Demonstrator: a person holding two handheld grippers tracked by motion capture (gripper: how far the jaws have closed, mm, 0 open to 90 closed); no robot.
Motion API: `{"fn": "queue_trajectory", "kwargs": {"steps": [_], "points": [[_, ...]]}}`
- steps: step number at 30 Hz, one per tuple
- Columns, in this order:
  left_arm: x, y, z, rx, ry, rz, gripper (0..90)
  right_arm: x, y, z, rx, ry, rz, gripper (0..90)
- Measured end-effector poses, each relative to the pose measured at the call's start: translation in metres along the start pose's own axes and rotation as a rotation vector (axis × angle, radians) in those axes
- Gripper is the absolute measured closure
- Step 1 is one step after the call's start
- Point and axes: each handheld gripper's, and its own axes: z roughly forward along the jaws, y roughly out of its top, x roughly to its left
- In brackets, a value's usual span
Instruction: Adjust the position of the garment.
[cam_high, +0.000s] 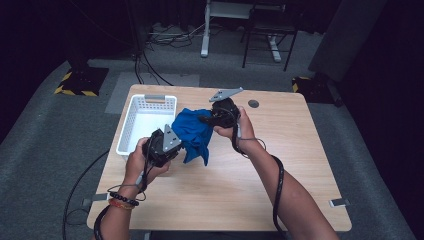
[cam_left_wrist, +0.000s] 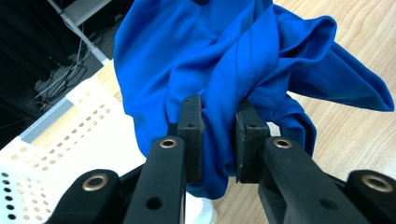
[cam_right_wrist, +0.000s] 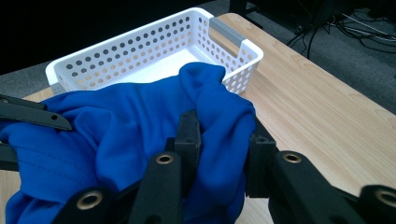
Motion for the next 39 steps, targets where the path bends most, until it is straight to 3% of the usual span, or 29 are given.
{"fn": "queue_trajectory", "kwargs": {"steps": [19,25,26,27,39], "points": [[0.017,-0.01,-0.011,0.02,0.049,-0.018,76.3,0.012,0.016,0.02,-0.007,0.015,-0.022,73.0],[0.017,-0.01,-0.011,0.02,0.049,-0.018,76.3,0.012,0.017,0.021,-0.007,0.017,-0.026,73.0],[0.022,-0.014,-0.014,0.023,0.064,-0.031,76.3,0.012,0.017,0.021,-0.007,0.017,-0.026,73.0],[0.022,-0.015,-0.014,0.027,0.068,-0.031,76.3,0.017,0.023,0.028,-0.002,0.014,-0.036,72.9],[0.033,-0.021,-0.018,0.049,0.1,-0.046,76.3,0.022,0.037,0.043,0.002,0.022,-0.061,73.0]]}}
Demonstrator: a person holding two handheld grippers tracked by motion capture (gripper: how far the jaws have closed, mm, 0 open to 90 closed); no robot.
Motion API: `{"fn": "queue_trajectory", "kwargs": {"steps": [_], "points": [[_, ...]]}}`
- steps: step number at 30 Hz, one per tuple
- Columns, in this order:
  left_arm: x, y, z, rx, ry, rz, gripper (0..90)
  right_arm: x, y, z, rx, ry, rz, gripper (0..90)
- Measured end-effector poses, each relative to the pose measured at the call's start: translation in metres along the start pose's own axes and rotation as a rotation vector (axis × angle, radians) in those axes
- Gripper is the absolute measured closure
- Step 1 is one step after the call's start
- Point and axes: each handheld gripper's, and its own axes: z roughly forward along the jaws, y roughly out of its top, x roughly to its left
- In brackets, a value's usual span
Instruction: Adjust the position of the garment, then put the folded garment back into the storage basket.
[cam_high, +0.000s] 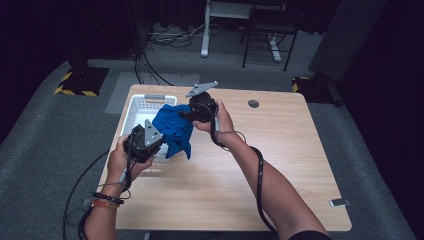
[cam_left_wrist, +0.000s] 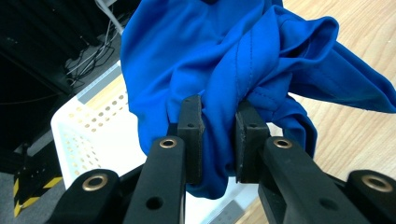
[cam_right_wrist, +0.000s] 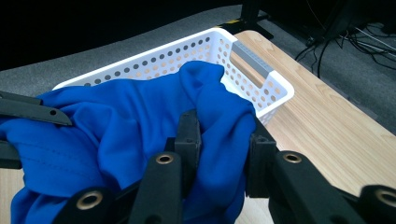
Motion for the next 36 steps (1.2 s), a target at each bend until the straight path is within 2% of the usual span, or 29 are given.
{"fn": "queue_trajectory", "kwargs": {"steps": [10,24,27,30,36], "points": [[0.01,-0.006,0.001,0.005,0.011,-0.014,76.3,0.004,0.009,0.012,0.008,-0.003,-0.025,72.9],[0.014,-0.006,-0.001,0.013,0.045,-0.01,76.3,0.007,0.018,0.018,0.0,-0.007,-0.049,72.9],[0.016,-0.008,-0.001,0.006,0.048,-0.019,76.3,0.008,0.02,0.021,0.003,-0.021,-0.065,72.9],[0.018,-0.011,0.0,0.001,0.051,-0.033,76.3,0.008,0.022,0.024,0.004,-0.014,-0.062,72.9],[0.025,-0.015,0.0,0.004,0.065,-0.036,76.3,0.011,0.028,0.03,0.0,-0.019,-0.069,72.9]]}}
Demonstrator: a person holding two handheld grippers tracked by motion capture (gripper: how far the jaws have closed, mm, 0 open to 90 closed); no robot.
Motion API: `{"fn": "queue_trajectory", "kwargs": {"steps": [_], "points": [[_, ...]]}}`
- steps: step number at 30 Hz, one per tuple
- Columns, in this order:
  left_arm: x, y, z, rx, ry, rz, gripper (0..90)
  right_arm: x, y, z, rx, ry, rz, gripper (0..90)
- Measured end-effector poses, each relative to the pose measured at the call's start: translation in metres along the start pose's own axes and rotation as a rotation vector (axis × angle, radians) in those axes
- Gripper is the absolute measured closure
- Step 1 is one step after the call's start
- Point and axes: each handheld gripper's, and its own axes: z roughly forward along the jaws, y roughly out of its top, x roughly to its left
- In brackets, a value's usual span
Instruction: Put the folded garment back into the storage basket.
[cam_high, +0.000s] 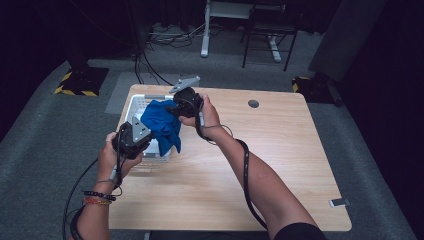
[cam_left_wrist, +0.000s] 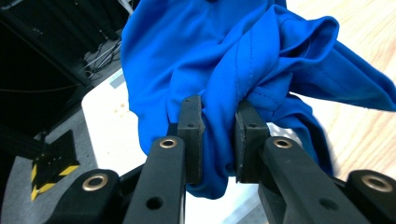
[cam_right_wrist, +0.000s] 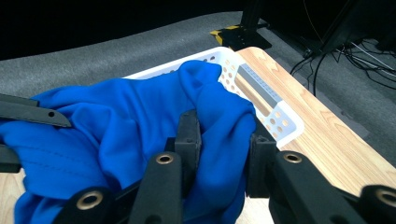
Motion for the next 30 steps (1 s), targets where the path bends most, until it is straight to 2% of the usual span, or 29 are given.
{"fn": "queue_trajectory", "kwargs": {"steps": [8,13,15,17,22,26,30], "points": [[0.01,-0.01,0.004,0.014,0.015,-0.033,76.3,0.006,0.006,0.017,0.014,-0.003,0.001,72.8],[0.014,-0.016,0.01,0.034,0.03,-0.04,76.3,0.008,0.009,0.028,0.018,-0.009,0.002,72.8],[0.018,-0.02,0.013,0.038,0.031,-0.057,76.3,0.009,0.009,0.033,0.026,-0.028,0.003,72.7],[0.02,-0.023,0.018,0.047,0.036,-0.075,76.3,0.01,0.009,0.039,0.027,-0.025,0.015,72.6],[0.02,-0.029,0.029,0.069,0.053,-0.083,76.3,0.014,0.007,0.052,0.047,-0.046,-0.009,72.6],[0.021,-0.033,0.038,0.084,0.056,-0.104,76.2,0.013,0.003,0.062,0.058,-0.045,0.005,72.6],[0.018,-0.035,0.046,0.093,0.059,-0.102,76.2,0.01,-0.002,0.07,0.068,-0.054,0.027,72.5]]}}
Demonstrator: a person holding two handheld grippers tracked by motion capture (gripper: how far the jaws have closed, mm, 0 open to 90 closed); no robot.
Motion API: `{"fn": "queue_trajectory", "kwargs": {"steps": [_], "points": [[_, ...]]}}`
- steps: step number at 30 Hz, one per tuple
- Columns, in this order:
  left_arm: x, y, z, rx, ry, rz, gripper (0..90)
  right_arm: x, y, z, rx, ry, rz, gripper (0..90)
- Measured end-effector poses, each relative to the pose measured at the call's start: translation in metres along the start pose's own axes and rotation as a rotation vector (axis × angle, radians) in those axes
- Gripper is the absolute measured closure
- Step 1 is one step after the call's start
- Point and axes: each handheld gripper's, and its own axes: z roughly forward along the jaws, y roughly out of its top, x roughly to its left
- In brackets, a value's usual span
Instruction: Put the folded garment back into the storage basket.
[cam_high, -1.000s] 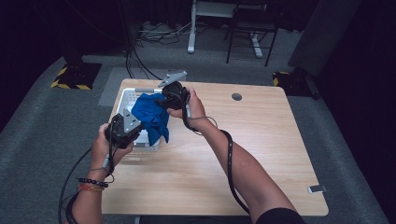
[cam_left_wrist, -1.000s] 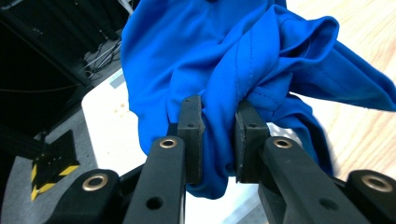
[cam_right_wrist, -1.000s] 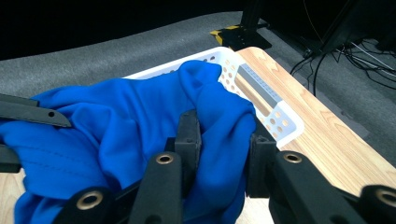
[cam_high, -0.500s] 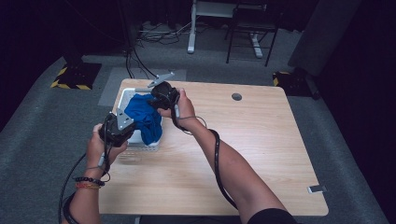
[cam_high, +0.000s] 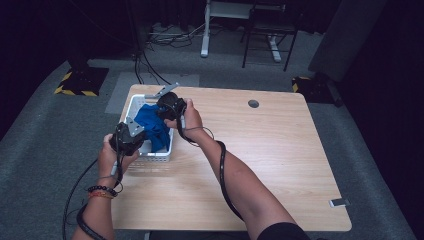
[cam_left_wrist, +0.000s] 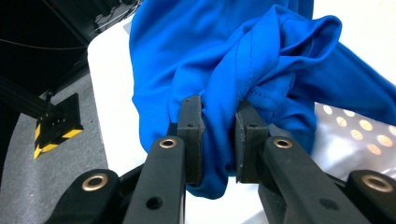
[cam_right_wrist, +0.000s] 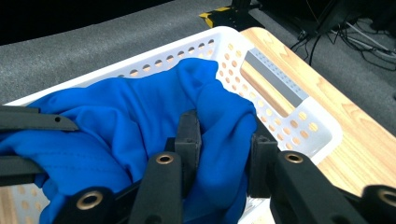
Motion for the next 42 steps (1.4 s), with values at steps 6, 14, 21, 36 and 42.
{"fn": "queue_trajectory", "kwargs": {"steps": [6,14,21,36,42], "points": [[-0.001,-0.004,0.008,0.029,-0.004,0.012,75.9,-0.002,-0.006,0.009,0.016,-0.003,0.02,72.4],[-0.004,-0.012,0.017,0.058,0.002,-0.002,72.1,0.002,-0.017,0.021,0.039,0.002,0.021,72.3],[-0.005,-0.016,0.021,0.075,-0.006,-0.006,69.0,0.005,-0.023,0.03,0.053,0.0,0.018,72.2],[-0.001,-0.022,0.01,0.015,-0.009,-0.072,60.1,0.006,-0.033,0.039,0.087,-0.005,0.022,70.7],[-0.004,-0.022,0.007,0.004,-0.019,-0.077,57.4,0.006,-0.034,0.04,0.099,-0.02,0.007,68.6]]}}
